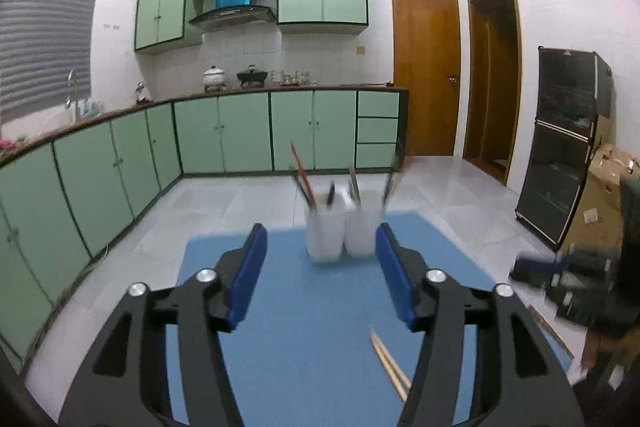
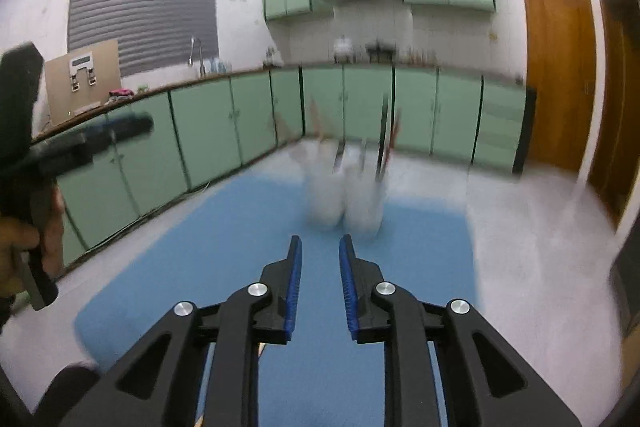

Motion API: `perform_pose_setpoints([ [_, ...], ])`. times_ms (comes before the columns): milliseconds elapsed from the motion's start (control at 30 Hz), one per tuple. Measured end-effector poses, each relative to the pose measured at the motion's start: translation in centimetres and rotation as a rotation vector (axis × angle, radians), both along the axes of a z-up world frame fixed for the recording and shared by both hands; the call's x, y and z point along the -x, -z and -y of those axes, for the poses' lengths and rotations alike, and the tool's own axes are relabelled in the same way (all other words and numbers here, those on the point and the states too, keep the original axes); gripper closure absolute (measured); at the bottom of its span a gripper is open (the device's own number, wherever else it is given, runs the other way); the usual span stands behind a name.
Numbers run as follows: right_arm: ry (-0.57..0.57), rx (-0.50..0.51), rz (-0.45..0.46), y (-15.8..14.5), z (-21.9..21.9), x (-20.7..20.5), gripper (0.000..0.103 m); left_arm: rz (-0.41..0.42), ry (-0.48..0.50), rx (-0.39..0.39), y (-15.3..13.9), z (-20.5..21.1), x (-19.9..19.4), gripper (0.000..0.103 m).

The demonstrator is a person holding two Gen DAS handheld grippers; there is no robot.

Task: Organize utensils
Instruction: 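Close the left tool on a wooden chopstick while the right tool grasps a red-tipped chopstick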

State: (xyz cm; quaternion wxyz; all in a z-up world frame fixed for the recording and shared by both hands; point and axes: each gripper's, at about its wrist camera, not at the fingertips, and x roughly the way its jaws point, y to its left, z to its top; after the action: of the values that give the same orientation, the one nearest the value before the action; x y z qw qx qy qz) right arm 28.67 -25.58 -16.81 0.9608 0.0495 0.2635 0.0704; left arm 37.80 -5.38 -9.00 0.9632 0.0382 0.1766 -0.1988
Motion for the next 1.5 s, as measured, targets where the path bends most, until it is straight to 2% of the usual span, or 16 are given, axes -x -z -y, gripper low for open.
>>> perform_pose_setpoints([
  [167, 0.032, -0.034, -0.089, 7.6, -3.6, 6.9, 0.084, -0.086, -0.054, 0.053, 5.5, -1.9, 6.6, 0.041],
  [333, 0.008, 0.004, -0.09, 9.9, -7.0, 9.0, 0.084, -0.133, -0.128, 0.074, 8.0, -4.4, 9.7, 0.041],
  [533, -0.016, 0.04, -0.123, 11.0, -8.8, 8.3, 0.084, -0.147, -0.2, 0.116, 8.2, -7.5, 10.7, 0.04],
  [667, 0.005, 0.044, -0.136, 12.0, -9.2, 7.6, 0.084, -0.138, -0.202, 0.103, 8.2, -7.8, 10.9, 0.04],
  [800, 0.018, 0.055, -0.125, 12.5, -9.2, 7.2, 0.087, -0.156, -0.195, 0.104, 8.8, -7.1, 11.0, 0.039],
  [933, 0.035, 0.061, -0.12, 12.6, -8.8, 6.9, 0.096, -0.18, -0.192, 0.106, 10.1, -6.2, 11.1, 0.038],
  [1167, 0.123, 0.038, -0.117, 12.7, -5.6, 7.3, 0.097, -0.212, -0.145, 0.069, 12.6, -3.2, 12.0, 0.038],
  [1367, 0.224, 0.003, -0.122, 12.8, -1.9, 7.7, 0.097, -0.264, -0.134, 0.069, 14.9, -1.0, 12.3, 0.038],
  [1500, 0.247, -0.002, -0.118, 12.9, -0.5, 7.8, 0.097, -0.274, -0.122, 0.049, 16.6, 1.4, 13.0, 0.038],
])
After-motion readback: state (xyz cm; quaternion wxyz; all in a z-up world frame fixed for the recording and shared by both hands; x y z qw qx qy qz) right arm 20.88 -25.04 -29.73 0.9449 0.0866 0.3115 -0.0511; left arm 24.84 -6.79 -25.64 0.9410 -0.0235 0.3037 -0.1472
